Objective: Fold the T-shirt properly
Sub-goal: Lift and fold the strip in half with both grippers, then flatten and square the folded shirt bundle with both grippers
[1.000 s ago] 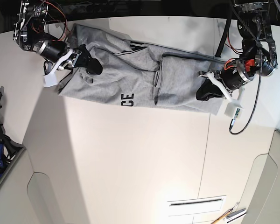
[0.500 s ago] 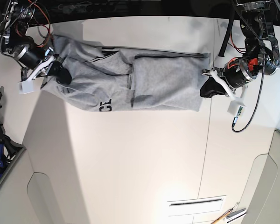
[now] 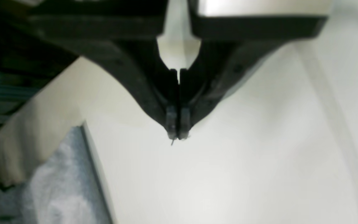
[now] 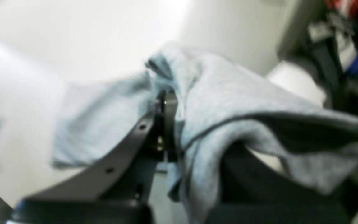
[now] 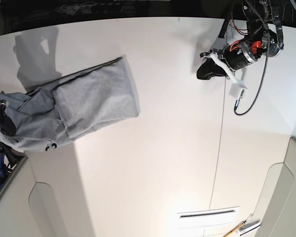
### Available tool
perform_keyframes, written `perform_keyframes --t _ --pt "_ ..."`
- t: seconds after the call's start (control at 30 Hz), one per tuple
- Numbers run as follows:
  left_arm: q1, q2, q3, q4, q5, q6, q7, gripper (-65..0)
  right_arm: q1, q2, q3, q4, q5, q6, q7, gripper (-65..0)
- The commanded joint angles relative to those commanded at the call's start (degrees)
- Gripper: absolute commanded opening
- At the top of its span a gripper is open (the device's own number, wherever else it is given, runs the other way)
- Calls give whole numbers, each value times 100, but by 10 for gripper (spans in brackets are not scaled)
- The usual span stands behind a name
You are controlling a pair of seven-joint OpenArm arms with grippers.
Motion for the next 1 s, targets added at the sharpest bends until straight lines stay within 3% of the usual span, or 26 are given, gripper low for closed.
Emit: perform_keyframes --t 0.1,0.2,0.33,0.4,0.43,0.5,0.57,0.67,1.0 --pt "0 234 201 -2 7 0 -2 -650 291 -4 -748 0 -37 0 -7 -650" --pt "0 256 581 0 74 2 -70 -650 529 -175 -1862 7 -374 -2 11 -650" --pt "0 256 1025 -2 90 2 -109 -650 662 -778 -3261 9 -975 -44 15 -650" --pt "2 256 1104 -2 90 2 -107 -650 660 -1108 -3930 -2 -1572 -111 179 -650" --pt "2 254 1102 -2 87 2 -107 -650 660 -1252 -4242 -17 -1952 -155 328 -613" --pt "2 254 1102 -2 90 2 -105 -650 660 -1462 -4782 -81 -2649 -216 662 -396" --pt "2 254 1102 -2 85 4 -103 -650 662 -1576 -5219 -118 -3167 -243 944 -262" --pt "9 254 1102 -2 81 4 -103 -650 734 -1646 -5593 -116 -3565 -240 1222 -253" --pt "48 223 1097 2 4 -4 -107 -650 1257 -1904 -5692 -103 -3228 -240 1211 -254"
